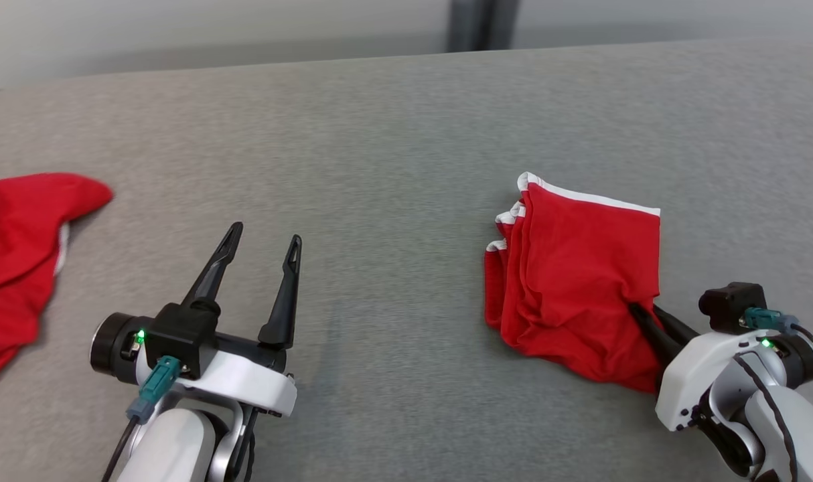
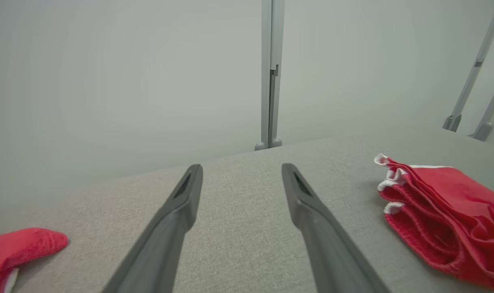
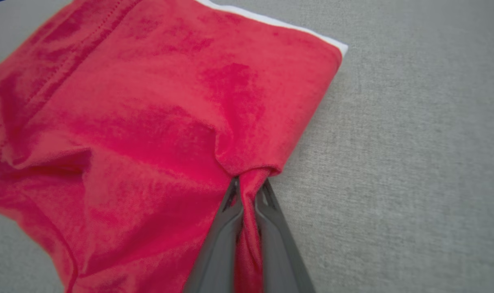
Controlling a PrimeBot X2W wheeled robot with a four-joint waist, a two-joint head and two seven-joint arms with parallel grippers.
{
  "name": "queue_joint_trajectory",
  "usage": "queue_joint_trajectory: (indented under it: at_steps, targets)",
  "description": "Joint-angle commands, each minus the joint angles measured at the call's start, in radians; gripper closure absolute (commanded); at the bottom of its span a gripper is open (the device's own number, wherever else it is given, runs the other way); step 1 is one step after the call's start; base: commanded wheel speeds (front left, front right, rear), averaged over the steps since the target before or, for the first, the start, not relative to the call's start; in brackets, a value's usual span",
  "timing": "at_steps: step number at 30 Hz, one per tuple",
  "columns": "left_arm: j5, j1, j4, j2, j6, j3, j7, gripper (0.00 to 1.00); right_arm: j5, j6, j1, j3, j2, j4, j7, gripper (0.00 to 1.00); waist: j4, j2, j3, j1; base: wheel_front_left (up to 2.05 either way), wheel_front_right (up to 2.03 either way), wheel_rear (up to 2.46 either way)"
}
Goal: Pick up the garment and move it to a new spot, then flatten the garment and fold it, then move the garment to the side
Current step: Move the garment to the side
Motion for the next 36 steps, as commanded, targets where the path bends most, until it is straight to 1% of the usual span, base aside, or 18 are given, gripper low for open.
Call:
queue_joint_trajectory:
  at_steps: [1, 4, 8, 10, 14, 19, 21, 24, 27, 31, 32, 33, 34, 35, 36]
  targets:
    - [0.009, -0.019, -0.013, 0.01, -0.002, -0.003, 0.007, 0.0, 0.009, -0.002, -0.016, 0.008, -0.015, 0.012, -0.011, 1.0, -0.091, 0.0, 0.011, 0.0, 0.0, 0.0, 0.0]
    - [0.022, -0.03, -0.043, 0.023, -0.01, -0.019, 0.031, 0.0, 0.016, -0.001, -0.051, 0.04, -0.037, 0.023, -0.027, 1.0, -0.156, 0.0, 0.034, 0.0, 0.0, 0.0, 0.0]
    - [0.041, -0.053, -0.08, 0.036, -0.02, -0.042, 0.065, 0.0, 0.006, -0.001, -0.122, 0.088, -0.082, 0.057, -0.054, 1.0, -0.223, 0.0, 0.074, 0.0, 0.0, 0.0, 0.0]
    - [0.046, -0.068, -0.099, 0.043, -0.029, -0.052, 0.08, 0.0, 0.013, -0.001, -0.166, 0.104, -0.104, 0.083, -0.069, 1.0, -0.247, 0.0, 0.094, 0.0, 0.0, 0.0, 0.0]
    - [0.065, -0.094, -0.147, 0.055, -0.034, -0.068, 0.111, 0.0, -0.016, -0.001, -0.276, 0.138, -0.181, 0.147, -0.108, 1.0, -0.282, 0.0, 0.15, 0.0, 0.0, 0.0, 0.0]
    - [0.083, -0.127, -0.201, 0.067, -0.039, -0.082, 0.138, 0.0, -0.065, -0.001, -0.415, 0.177, -0.254, 0.233, -0.164, 1.0, -0.279, 0.0, 0.217, 0.0, 0.0, 0.0, 0.0]
    - [0.089, -0.141, -0.222, 0.068, -0.04, -0.091, 0.147, 0.0, -0.082, -0.001, -0.464, 0.181, -0.29, 0.274, -0.188, 1.0, -0.268, 0.0, 0.245, 0.0, 0.0, 0.0, 0.0]
    - [0.1, -0.165, -0.251, 0.072, -0.046, -0.099, 0.157, 0.0, -0.103, -0.001, -0.536, 0.173, -0.32, 0.339, -0.217, 1.0, -0.246, 0.0, 0.288, 0.0, 0.0, 0.0, 0.0]
    - [0.107, -0.183, -0.276, 0.08, -0.049, -0.102, 0.165, 0.0, -0.119, -0.001, -0.603, 0.144, -0.332, 0.407, -0.241, 1.0, -0.228, 0.0, 0.326, 0.0, 0.0, 0.0, 0.0]
    - [0.12, -0.197, -0.303, 0.086, -0.044, -0.105, 0.175, 0.0, -0.13, -0.001, -0.658, 0.115, -0.309, 0.489, -0.259, 1.0, -0.216, 0.0, 0.363, 0.0, 0.0, 0.0, 0.0]
    - [0.121, -0.2, -0.308, 0.088, -0.041, -0.106, 0.177, 0.0, -0.123, -0.001, -0.67, 0.105, -0.298, 0.507, -0.262, 0.91, -0.217, 0.0, 0.37, 0.0, 0.0, 0.0, 0.0]
    - [0.121, -0.2, -0.308, 0.088, -0.041, -0.106, 0.177, 0.0, -0.123, -0.001, -0.67, 0.105, -0.298, 0.507, -0.262, 0.91, -0.217, 0.0, 0.37, 0.0, 0.0, 0.0, 0.0]
    - [0.124, -0.203, -0.313, 0.09, -0.039, -0.106, 0.179, 0.0, -0.116, -0.001, -0.677, 0.094, -0.288, 0.528, -0.263, 0.61, -0.218, 0.0, 0.376, 0.0, 0.0, 0.0, 0.0]
    - [0.127, -0.204, -0.317, 0.093, -0.039, -0.105, 0.183, 0.0, -0.117, -0.001, -0.68, 0.087, -0.28, 0.545, -0.267, 0.2, -0.221, 0.0, 0.379, 0.0, 0.0, 0.0, 0.0]
    - [0.128, -0.205, -0.32, 0.094, -0.037, -0.105, 0.184, 0.0, -0.112, -0.001, -0.681, 0.078, -0.271, 0.56, -0.27, 0.0, -0.224, 0.0, 0.38, 0.0, 0.0, 0.0, 0.0]
